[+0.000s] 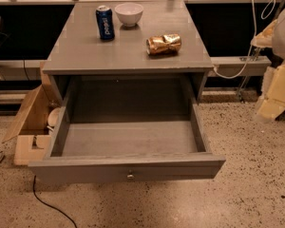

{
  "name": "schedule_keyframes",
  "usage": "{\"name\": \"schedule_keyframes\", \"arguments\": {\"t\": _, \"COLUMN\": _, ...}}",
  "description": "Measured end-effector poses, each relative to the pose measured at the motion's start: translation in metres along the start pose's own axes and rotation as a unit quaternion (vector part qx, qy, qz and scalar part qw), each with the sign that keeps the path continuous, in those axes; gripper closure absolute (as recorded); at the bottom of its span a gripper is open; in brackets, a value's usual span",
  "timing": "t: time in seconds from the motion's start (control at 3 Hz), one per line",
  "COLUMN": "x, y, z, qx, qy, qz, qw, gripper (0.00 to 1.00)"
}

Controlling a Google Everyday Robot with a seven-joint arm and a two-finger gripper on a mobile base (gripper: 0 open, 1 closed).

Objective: Place orange can into top drawer

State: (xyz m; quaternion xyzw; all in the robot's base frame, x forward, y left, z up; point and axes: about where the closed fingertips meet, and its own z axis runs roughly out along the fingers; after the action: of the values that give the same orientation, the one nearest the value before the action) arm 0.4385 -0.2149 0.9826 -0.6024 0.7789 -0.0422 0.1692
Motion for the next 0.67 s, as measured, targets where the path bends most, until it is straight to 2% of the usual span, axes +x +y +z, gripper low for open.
{"name": "schedule_keyframes", "arguments": {"t": 0.33, "x": -0.002, "y": -0.005, "z": 0.002, "qx": 0.003, "qy": -0.003, "qz": -0.001, "qw": 1.0, "gripper": 0.0}}
{"name": "schedule_keyframes", "arguments": {"t": 0.67, "x": -0.017, "y": -0.062, "z": 0.026, "qx": 0.02, "qy": -0.039, "qz": -0.013, "qw": 0.999, "gripper": 0.0}}
